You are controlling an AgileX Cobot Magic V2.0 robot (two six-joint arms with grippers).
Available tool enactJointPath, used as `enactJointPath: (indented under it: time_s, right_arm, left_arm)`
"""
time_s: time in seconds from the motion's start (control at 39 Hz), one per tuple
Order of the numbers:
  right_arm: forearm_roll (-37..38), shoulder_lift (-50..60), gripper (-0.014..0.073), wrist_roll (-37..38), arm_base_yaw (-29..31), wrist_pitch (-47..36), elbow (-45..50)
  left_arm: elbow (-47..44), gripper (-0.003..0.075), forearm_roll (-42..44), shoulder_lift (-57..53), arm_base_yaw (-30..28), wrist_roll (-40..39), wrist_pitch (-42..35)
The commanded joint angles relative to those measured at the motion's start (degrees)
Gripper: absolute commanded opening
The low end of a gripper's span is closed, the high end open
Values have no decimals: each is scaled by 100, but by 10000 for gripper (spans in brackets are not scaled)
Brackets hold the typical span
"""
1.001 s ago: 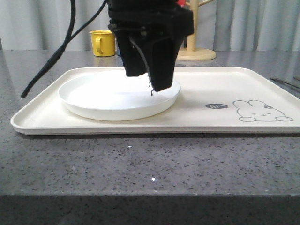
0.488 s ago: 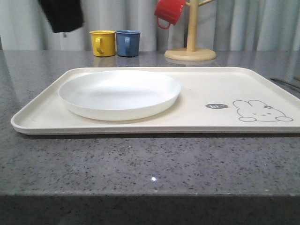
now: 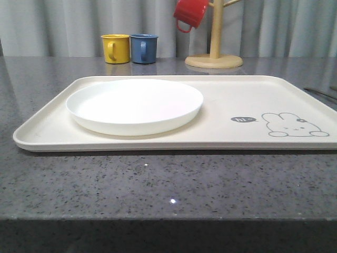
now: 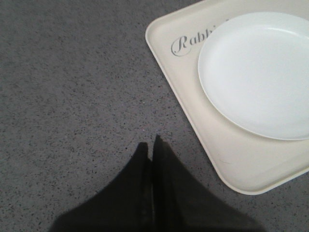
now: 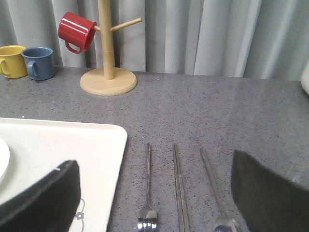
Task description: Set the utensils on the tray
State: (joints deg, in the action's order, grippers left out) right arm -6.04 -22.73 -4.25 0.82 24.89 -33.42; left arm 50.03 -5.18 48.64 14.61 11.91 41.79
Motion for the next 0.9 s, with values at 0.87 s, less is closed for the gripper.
enactJointPath:
  time_s: [0.87]
  right_arm:
    - [43, -78, 654, -42, 25, -472, -209]
  left_arm:
    - [-2875, -18, -581, -5012, -26, -49, -2516]
